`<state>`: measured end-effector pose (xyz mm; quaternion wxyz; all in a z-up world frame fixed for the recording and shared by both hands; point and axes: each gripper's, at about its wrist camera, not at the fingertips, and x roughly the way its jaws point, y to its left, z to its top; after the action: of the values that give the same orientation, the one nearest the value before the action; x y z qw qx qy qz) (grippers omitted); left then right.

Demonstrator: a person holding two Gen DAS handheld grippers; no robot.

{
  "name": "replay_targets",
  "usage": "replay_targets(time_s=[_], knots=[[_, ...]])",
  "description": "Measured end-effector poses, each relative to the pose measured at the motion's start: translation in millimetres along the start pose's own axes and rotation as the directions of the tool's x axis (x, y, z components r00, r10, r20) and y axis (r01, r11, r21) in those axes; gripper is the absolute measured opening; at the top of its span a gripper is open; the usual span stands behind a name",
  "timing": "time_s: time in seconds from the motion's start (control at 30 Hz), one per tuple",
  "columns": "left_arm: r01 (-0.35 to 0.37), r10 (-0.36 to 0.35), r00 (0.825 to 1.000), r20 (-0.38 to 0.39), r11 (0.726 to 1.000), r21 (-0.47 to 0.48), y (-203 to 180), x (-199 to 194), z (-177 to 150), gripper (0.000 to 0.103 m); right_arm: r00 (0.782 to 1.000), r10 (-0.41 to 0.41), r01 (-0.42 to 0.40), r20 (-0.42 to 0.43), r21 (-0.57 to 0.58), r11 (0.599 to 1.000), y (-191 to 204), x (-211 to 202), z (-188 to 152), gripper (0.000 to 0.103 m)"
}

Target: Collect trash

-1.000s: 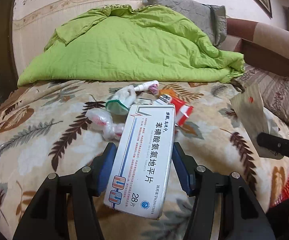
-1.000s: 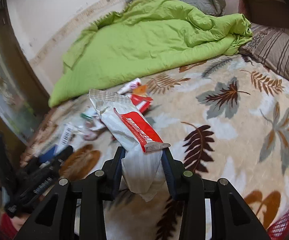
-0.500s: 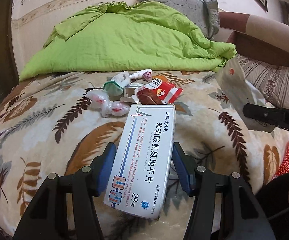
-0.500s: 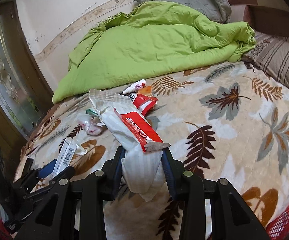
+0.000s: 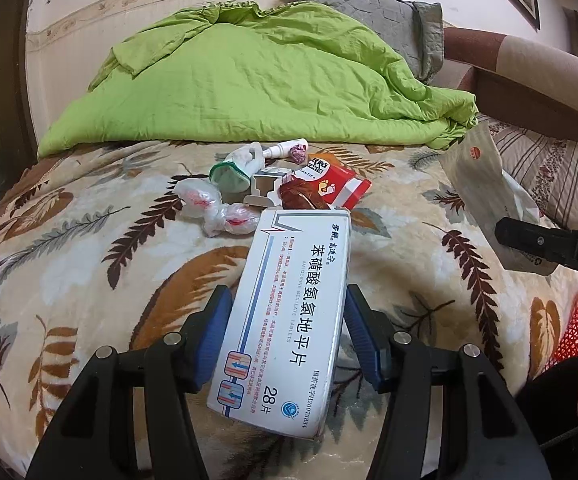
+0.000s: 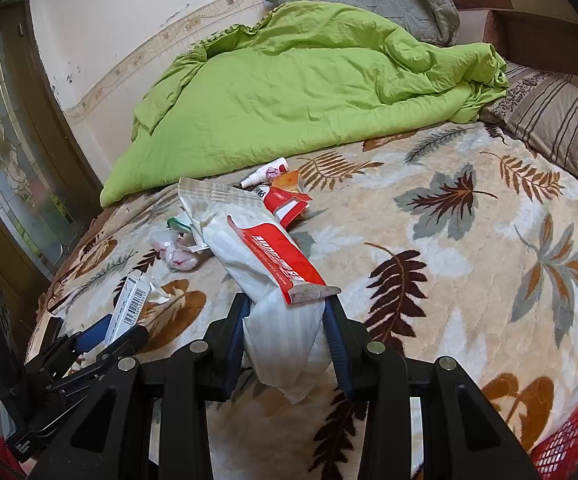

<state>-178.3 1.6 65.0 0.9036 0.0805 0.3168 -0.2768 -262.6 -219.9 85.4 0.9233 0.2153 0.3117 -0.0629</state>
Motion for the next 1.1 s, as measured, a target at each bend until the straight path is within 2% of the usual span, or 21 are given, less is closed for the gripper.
replay_targets(time_s=[1.1], knots=[[-0.001,0.001,1.0,0.001,1.0,0.007,-2.9,0.0,-1.5,0.056,1.0,-0.016,0.016,-0.002,-0.007,1.0,0.0,-0.6,0.2,0.041]])
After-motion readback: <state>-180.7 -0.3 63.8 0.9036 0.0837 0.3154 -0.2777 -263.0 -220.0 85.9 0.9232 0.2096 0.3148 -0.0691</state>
